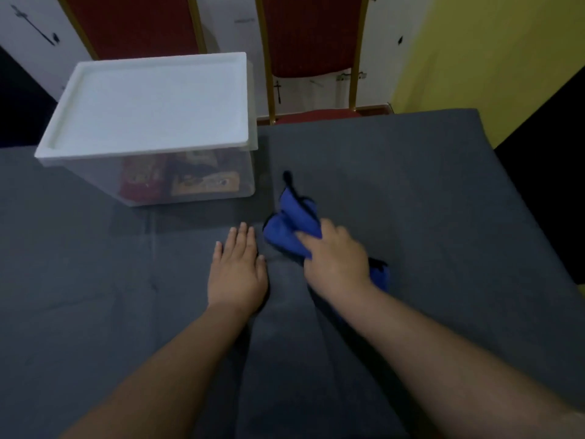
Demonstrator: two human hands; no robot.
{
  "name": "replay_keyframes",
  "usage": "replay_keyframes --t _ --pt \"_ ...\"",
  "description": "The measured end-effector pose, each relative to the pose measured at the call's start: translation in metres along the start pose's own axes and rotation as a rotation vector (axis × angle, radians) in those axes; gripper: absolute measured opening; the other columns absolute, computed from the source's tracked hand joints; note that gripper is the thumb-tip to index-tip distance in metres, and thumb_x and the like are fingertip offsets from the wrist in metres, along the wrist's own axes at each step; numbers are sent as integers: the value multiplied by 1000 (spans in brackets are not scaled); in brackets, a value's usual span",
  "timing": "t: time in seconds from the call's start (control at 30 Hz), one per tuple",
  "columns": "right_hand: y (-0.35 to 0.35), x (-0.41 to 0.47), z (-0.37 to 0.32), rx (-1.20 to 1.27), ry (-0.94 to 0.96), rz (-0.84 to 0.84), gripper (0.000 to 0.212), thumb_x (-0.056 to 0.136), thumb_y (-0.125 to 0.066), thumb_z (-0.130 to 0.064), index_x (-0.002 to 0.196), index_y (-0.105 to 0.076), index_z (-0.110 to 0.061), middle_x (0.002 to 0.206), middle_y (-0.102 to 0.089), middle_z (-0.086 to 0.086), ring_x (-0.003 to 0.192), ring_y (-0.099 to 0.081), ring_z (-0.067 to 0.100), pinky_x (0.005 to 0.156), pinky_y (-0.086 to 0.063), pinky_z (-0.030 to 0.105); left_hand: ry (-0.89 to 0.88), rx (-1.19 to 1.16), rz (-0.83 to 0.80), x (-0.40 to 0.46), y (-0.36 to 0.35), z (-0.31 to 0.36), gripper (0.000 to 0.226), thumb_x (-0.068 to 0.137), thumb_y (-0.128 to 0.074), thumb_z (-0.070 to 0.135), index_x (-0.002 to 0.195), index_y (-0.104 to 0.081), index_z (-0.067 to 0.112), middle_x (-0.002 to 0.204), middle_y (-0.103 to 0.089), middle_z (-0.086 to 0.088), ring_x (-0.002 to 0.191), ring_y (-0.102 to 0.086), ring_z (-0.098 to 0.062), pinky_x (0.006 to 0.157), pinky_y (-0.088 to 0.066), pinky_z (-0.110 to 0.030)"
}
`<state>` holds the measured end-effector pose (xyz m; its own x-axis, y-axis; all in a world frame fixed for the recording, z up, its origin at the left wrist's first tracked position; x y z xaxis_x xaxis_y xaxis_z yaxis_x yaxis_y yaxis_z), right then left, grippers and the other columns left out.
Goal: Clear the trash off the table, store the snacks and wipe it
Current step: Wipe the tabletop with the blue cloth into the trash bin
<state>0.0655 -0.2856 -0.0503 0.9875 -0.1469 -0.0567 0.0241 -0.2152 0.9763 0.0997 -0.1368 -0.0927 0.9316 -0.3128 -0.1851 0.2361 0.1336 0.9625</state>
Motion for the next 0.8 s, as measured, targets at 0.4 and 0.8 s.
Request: replay_keyframes --t 0.4,0.8 --pt "51 -150 247 -62 -887 174 42 87 -46 -17 127 -54 -24 123 -45 25 110 -50 45 92 -43 44 -135 106 -101 -15 -10 29 62 99 -19 40 151 1 12 160 7 -4 146 10 -20 119 5 -43" --pt "7 -183 73 12 -269 94 53 58 -75 -16 110 -69 -26 91 -62 10 66 -59 30 47 -47 33 -272 96 -95 -30 -25 92 57 100 -19 33 151 -1 14 160 4 -3 146 8 -22 117 7 -44"
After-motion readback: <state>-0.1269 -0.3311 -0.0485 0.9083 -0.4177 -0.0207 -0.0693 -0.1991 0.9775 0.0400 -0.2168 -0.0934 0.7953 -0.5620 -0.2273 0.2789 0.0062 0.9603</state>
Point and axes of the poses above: each hand's wrist, its own x-axis towards the middle knuckle, its own y-axis out of the back of the hand, z = x × y, the point moved 6 cm from there along x, towards the middle knuckle
